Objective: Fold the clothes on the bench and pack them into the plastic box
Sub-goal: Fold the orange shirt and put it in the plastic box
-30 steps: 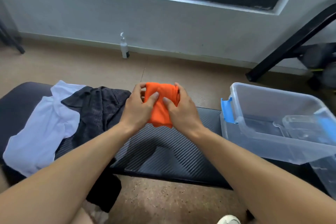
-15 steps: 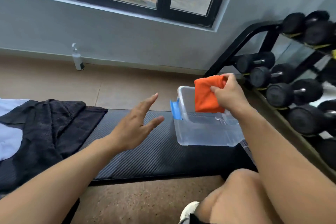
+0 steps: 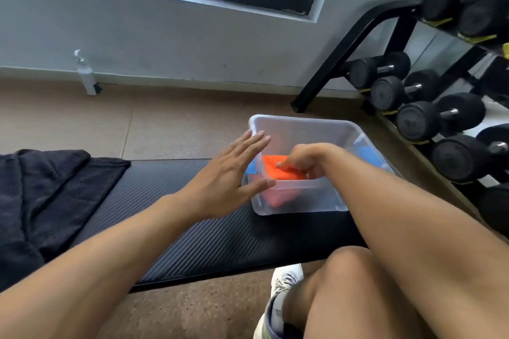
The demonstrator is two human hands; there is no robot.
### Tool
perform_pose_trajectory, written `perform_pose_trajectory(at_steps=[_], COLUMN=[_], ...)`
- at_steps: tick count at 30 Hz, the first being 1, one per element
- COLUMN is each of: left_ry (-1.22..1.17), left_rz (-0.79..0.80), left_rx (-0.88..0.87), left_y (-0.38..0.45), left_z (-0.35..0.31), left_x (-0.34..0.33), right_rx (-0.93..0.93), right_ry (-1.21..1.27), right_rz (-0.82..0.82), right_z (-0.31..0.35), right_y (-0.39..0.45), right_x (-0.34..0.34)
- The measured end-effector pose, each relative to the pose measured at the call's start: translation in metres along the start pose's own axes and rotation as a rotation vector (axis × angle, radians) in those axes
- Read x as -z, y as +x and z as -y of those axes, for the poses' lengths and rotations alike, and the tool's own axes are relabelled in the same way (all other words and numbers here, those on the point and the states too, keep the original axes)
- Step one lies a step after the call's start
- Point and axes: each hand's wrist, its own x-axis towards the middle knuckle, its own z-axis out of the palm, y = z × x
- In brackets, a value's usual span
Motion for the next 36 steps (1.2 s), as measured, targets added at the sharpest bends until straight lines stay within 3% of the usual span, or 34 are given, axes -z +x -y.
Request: perform_pose_trajectory(at_steps=[3, 8, 12, 16, 18, 21, 26, 31, 32, 34, 36], left_ry=[0.009, 0.022, 0.05, 0.072, 0.061, 0.07, 0.057, 0.063, 0.075, 0.101, 0.113], left_rz=[0.021, 0.018, -0.039, -0.076, -0.079, -0.093, -0.1, -0.109, -0.114, -0.124, -0.145], left_rx=[0.019, 0.034, 0.068, 0.134, 0.188, 0.204, 0.22, 0.334, 0.361, 0.431, 0.507], left_y=[0.001, -0.001, -0.011, -0.027, -0.031, -0.035, -0.048, -0.07, -0.075, -0.085, -0.096], left_z=[0.004, 0.006, 0.023, 0.031, 0.031, 0.033, 0.037, 0.041, 0.044, 0.049, 0.057], left_x=[-0.004, 0.001, 0.023, 0.045, 0.049, 0.049, 0.052, 0.074, 0.08, 0.092, 0.102], right_rx=[-0.042, 0.062, 0.204, 0.237, 0.266, 0.462, 0.48, 0.333, 0.326, 0.407, 0.564], right_ry=[-0.21, -0.063, -0.157, -0.358, -0.597, -0.63, -0.642, -0.68, -0.73, -0.788, -0.631], right_rz=[0.005, 0.099, -0.008, 0.04, -0.077, -0.208, -0.031, 0.115, 0.015, -0.382, -0.674], right_z=[0.002, 0.013, 0.042, 0.072, 0.085, 0.097, 0.091, 0.102, 0.11, 0.128, 0.152], right_y=[-0.006, -0.01, -0.018, -0.037, -0.046, -0.047, -0.028, -0.048, -0.057, -0.078, -0.097], right_x=[0.007, -0.009, -0.025, -0.027, -0.02, -0.019, -0.051, -0.023, -0.013, 0.002, 0.001])
